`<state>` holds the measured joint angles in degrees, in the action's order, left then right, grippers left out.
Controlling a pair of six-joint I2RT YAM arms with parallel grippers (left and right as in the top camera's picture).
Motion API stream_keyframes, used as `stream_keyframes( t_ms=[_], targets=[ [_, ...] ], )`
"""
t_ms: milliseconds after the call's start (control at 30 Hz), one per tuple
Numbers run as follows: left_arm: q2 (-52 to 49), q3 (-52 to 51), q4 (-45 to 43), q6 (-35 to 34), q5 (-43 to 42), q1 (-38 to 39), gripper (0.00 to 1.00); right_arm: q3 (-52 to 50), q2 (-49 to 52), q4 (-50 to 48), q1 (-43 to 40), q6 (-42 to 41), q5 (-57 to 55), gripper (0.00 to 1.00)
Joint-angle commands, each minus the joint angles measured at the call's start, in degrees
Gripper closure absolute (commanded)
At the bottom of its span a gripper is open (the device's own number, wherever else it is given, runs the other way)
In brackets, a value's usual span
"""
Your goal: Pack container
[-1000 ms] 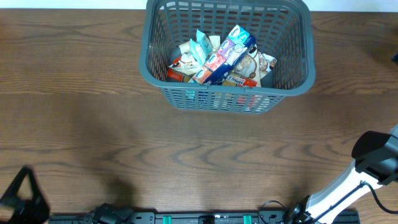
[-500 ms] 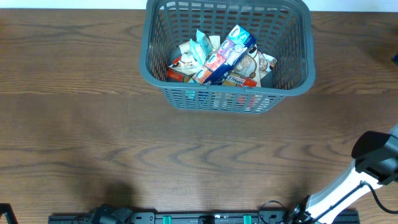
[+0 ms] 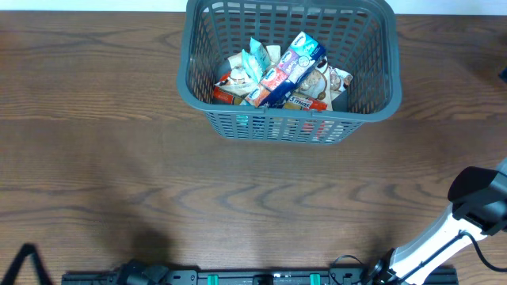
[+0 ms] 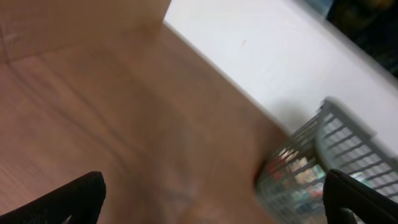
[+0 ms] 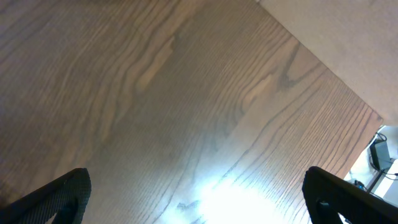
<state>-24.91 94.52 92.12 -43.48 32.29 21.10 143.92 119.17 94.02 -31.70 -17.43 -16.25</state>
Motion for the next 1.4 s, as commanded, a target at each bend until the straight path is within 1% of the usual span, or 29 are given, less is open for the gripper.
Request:
stream_keyframes(
  t_ms=[0,67,133,200,267,333,400,567,700,800,900,1033,1267,1367],
  targets=[
    [-0.3,-5.6,-1.0,1.3,-0.2,-0.3,0.01,-0.2,-0.8,0.0,-0.4,-0.8,-0.2,0.01],
    [-0.3,-8.4,-7.5,6.4,-0.4,-1.5,0.01,-0.2,-0.8,0.0,-0.4,-0.8,-0.2,0.01],
    [-0.3,-10.8,-16.5,15.5,-3.0,-3.4,0.01,-0.2,-0.8,0.0,-0.4,-0.8,-0.2,0.01],
    [-0.2,-12.8,-26.4,27.6,-9.3,-5.6,0.01,-0.2,-0.8,0.0,-0.3,-0.8,-0.2,0.01],
    [-0.1,-15.0,-34.6,37.6,-16.8,-8.1,0.02,-0.2,-0.8,0.0,-0.4,-0.8,-0.2,0.01],
    [0.0,-17.2,-39.6,43.4,-22.8,-10.4,0.01,-0.2,-0.8,0.0,-0.4,-0.8,-0.2,0.01],
    [0.1,-19.6,-41.6,46.2,-27.3,-13.2,0.01,-0.2,-0.8,0.0,-0.3,-0.8,-0.2,0.01],
    [2.9,-28.9,-43.2,46.4,-32.0,-20.6,0.01,-0.2,-0.8,0.0,-0.3,-0.8,-0.2,0.01],
    [10.4,-41.9,-52.2,46.4,-34.1,-23.9,0.01,-0.2,-0.8,0.0,-0.3,-0.8,-0.2,0.01],
    [15.7,-51.3,-60.0,46.4,-36.4,-24.3,0.01,-0.2,-0.8,0.0,-0.4,-0.8,-0.2,0.01],
    [18.5,-58.8,-64.8,46.2,-37.3,-24.3,0.01,-0.2,-0.8,0.0,-0.4,-0.8,-0.2,0.01],
    [19.6,-64.8,-67.9,46.2,-37.3,-24.3,0.01,-0.2,-0.8,0.0,-0.3,-0.8,-0.2,0.01],
    [24.9,-76.0,-77.6,46.2,-37.3,-24.3,0.01,-0.2,-0.8,0.0,-0.4,-0.8,-0.2,0.01],
    [24.7,-80.0,-82.0,46.0,-37.7,-24.3,0.01,-0.2,-0.8,0.0,-0.3,-0.8,-0.2,0.01]
  ],
)
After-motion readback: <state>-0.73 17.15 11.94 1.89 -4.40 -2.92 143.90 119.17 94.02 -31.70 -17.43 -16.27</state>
